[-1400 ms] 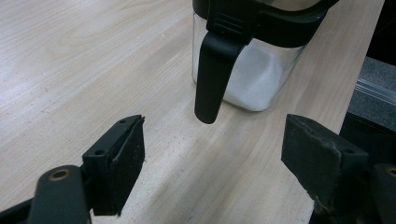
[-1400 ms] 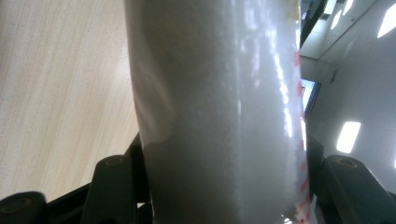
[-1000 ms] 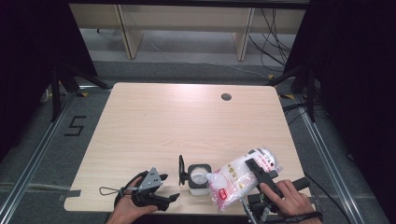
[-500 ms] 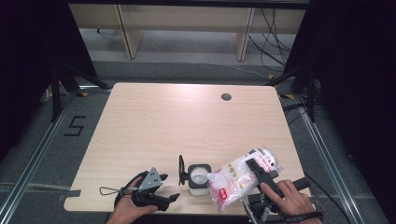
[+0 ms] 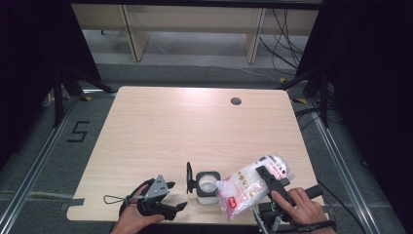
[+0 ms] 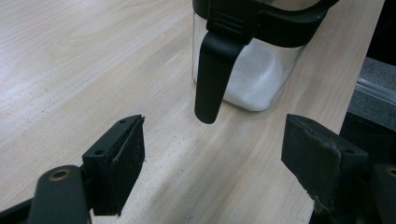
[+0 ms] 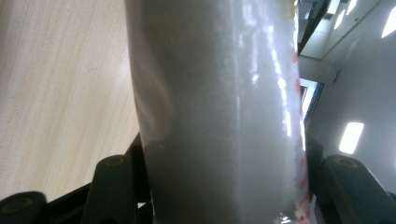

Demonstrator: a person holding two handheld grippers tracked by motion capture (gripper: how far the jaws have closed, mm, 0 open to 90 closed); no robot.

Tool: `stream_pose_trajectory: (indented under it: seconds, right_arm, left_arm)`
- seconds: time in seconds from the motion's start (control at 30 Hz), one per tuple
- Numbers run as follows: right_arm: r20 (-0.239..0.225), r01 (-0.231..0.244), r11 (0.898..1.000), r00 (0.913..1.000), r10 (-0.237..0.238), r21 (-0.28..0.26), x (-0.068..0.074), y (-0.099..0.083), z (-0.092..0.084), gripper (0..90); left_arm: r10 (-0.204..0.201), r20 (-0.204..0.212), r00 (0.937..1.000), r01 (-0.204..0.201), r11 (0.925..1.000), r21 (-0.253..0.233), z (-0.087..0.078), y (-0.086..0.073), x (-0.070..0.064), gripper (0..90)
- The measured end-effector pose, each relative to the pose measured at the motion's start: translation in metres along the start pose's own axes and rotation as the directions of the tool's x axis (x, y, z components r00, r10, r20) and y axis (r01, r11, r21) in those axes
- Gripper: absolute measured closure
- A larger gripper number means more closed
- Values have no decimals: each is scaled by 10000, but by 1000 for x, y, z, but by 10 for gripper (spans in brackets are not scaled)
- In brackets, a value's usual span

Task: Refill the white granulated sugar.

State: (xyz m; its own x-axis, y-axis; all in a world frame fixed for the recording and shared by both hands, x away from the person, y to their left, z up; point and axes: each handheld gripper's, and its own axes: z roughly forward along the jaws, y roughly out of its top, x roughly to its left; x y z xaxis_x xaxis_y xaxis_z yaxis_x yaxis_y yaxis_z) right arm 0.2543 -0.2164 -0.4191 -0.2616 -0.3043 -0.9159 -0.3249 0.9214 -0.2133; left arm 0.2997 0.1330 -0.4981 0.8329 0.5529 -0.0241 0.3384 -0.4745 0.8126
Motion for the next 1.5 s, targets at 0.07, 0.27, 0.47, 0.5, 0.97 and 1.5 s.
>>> stream_pose_trajectory:
  seconds: [0.07,0.27,0.47,0.5,0.97,1.5]
  right_arm:
    - [-66,27,10000,10000,-27,48,-1,1,-1,446]
    - [-48,-230,9997,9997,231,98,0,1,-1,446]
    - [-41,-209,9998,9998,209,24,0,1,-1,446]
    - [25,16,9999,10000,-16,-103,-2,1,0,447]
    - [39,-268,9996,9996,269,-100,2,1,-1,448]
    - [107,-105,9995,9999,108,-288,1,-1,2,448]
  left_arm:
    - [-283,-36,9996,283,9996,20,0,0,-1,211]
    - [-343,-4,9994,343,9994,-69,1,-1,-1,211]
    - [-406,-30,9992,405,9992,-56,1,-1,-2,211]
    - [-453,-3,9990,453,9988,-163,1,-1,-2,211]
    - [-489,28,9988,490,9987,-171,1,-1,-2,211]
    - [-235,91,9997,236,9996,-122,0,1,-1,212]
